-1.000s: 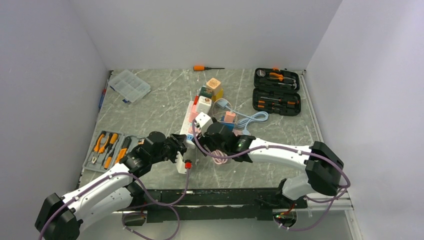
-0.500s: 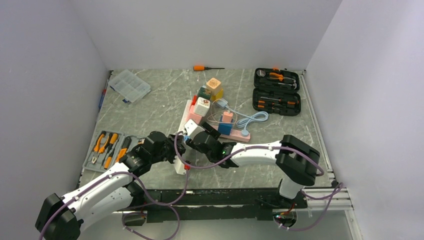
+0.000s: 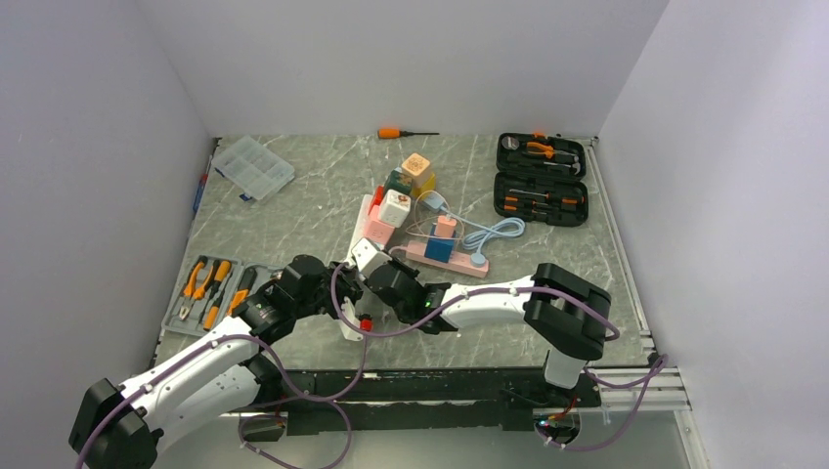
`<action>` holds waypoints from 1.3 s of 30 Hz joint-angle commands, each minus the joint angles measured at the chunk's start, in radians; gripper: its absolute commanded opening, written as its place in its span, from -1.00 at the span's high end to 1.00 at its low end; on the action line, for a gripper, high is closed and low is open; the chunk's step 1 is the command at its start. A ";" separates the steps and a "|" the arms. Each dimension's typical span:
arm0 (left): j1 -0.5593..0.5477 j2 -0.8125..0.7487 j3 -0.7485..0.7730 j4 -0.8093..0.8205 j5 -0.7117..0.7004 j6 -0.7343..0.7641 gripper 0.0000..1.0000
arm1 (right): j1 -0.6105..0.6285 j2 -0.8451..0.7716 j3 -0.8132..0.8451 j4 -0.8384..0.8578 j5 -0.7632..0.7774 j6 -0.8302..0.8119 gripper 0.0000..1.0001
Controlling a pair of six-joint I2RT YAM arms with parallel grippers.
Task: Pull the plug off the socket
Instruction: Remove the plug from the socket.
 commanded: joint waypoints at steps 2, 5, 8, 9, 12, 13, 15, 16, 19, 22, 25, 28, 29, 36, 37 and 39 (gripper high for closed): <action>-0.007 -0.017 0.048 0.007 0.072 -0.041 1.00 | 0.002 -0.027 0.024 0.118 -0.033 0.074 0.97; -0.009 -0.019 0.048 -0.023 0.078 -0.031 1.00 | 0.002 -0.035 0.018 0.119 -0.031 0.085 1.00; -0.011 -0.026 0.046 -0.060 0.082 -0.012 1.00 | -0.003 -0.039 0.011 0.122 -0.026 0.093 1.00; -0.012 -0.026 0.045 -0.069 0.080 -0.012 1.00 | -0.010 -0.043 0.008 0.120 -0.028 0.099 1.00; -0.013 -0.013 0.055 -0.117 0.072 -0.021 1.00 | -0.031 -0.067 -0.005 0.116 -0.046 0.126 1.00; -0.012 -0.005 0.062 -0.135 0.070 -0.030 1.00 | -0.040 -0.077 -0.009 0.115 -0.056 0.135 1.00; -0.013 0.009 0.077 -0.167 0.067 -0.044 1.00 | -0.058 -0.093 -0.019 0.112 -0.073 0.150 1.00; -0.013 0.012 0.081 -0.172 0.066 -0.048 1.00 | -0.063 -0.097 -0.023 0.111 -0.078 0.153 1.00; -0.014 0.010 0.078 -0.190 0.064 -0.037 1.00 | -0.075 -0.103 -0.036 0.112 -0.086 0.158 1.00; -0.013 0.010 0.084 -0.221 0.064 -0.035 1.00 | -0.076 -0.103 -0.048 0.120 -0.071 0.150 1.00; -0.014 0.008 0.083 -0.235 0.067 -0.035 1.00 | -0.082 -0.102 -0.057 0.138 -0.053 0.145 1.00; -0.013 0.003 0.085 -0.260 0.076 -0.016 1.00 | -0.092 -0.101 -0.058 0.159 -0.036 0.130 1.00; -0.014 0.005 0.087 -0.271 0.076 -0.005 1.00 | -0.093 -0.100 -0.058 0.176 -0.023 0.115 1.00; -0.015 0.045 0.096 -0.336 0.025 0.039 1.00 | -0.100 -0.121 -0.046 0.259 0.083 0.067 1.00; -0.015 0.045 0.097 -0.344 0.022 0.036 1.00 | -0.103 -0.128 -0.050 0.262 0.093 0.074 1.00; -0.015 0.038 0.087 -0.340 0.016 0.037 1.00 | -0.111 -0.142 -0.060 0.260 0.102 0.089 1.00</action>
